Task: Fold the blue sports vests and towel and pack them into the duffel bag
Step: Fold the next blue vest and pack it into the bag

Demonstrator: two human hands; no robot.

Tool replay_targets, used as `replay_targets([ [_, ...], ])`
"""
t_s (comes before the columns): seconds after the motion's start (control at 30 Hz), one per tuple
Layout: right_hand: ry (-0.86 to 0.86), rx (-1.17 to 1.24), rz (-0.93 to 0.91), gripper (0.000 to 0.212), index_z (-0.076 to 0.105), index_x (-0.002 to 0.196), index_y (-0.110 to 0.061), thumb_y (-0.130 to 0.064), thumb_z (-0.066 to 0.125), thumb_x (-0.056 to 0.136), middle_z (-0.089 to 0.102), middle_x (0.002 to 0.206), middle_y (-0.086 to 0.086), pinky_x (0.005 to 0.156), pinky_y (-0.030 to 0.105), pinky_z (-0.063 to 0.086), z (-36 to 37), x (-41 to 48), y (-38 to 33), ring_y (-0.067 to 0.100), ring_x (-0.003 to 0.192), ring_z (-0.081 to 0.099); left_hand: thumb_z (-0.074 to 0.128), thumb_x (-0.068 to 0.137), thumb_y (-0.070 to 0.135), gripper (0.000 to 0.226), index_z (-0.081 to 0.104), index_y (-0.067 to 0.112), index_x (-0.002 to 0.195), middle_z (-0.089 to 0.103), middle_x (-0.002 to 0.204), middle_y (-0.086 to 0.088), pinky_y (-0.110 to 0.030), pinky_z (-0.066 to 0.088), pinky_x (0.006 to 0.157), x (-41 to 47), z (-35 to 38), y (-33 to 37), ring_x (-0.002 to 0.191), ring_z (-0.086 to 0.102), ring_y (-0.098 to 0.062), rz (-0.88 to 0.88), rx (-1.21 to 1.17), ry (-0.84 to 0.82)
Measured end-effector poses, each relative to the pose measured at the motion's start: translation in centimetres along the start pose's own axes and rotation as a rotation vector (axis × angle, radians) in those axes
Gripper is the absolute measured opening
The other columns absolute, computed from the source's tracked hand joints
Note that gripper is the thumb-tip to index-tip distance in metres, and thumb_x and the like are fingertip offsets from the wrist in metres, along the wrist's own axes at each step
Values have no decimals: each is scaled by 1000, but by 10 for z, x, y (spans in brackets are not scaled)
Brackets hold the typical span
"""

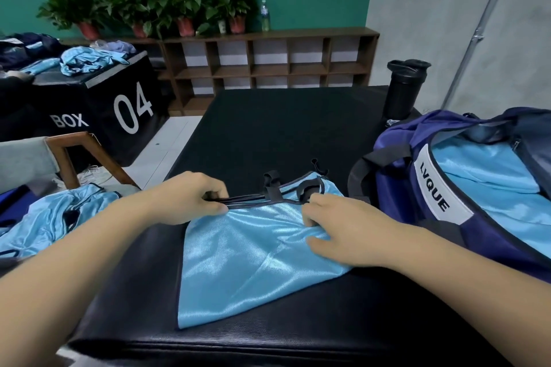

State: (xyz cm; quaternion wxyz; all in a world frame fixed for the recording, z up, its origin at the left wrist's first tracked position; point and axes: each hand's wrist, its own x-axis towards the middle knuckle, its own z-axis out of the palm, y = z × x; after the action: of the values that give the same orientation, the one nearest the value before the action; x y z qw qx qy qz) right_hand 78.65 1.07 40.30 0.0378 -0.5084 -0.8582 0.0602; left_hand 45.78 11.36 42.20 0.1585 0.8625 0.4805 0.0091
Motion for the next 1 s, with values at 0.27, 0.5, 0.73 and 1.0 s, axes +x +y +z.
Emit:
replay_targets([
  [0.27, 153, -127, 82, 3, 49, 103, -26, -27, 47, 105, 50, 103, -8, 81, 39, 48, -2, 9, 13, 20, 95, 53, 73, 97, 36, 10, 65, 35, 92, 65, 93, 15, -37, 55, 85, 1, 9, -13, 88, 62, -4, -55, 41, 123],
  [0.5, 145, -79, -53, 40, 63, 115, -29, 2, 58, 90, 52, 113, -13, 87, 35, 46, 12, 27, 33, 14, 102, 46, 81, 84, 22, 30, 54, 35, 88, 55, 92, 11, -32, 52, 74, -2, 10, 22, 84, 59, -11, 86, 0, 294],
  [0.73, 107, -46, 29, 64, 46, 154, -27, -12, 58, 93, 36, 156, -13, 120, 34, 26, 19, 32, 36, 11, 145, 31, 81, 92, 34, 21, 68, 41, 108, 57, 109, 17, -19, 50, 88, -8, 37, 33, 100, 62, -1, 140, -135, 102],
  [1.0, 2, 139, 202, 75, 19, 169, -31, -18, 49, 102, 10, 176, -14, 129, 35, 11, 18, 36, 31, 11, 161, 10, 75, 92, 57, 47, 55, 52, 135, 45, 128, 28, -33, 41, 107, -12, 36, 17, 121, 44, -3, 36, -79, 53],
])
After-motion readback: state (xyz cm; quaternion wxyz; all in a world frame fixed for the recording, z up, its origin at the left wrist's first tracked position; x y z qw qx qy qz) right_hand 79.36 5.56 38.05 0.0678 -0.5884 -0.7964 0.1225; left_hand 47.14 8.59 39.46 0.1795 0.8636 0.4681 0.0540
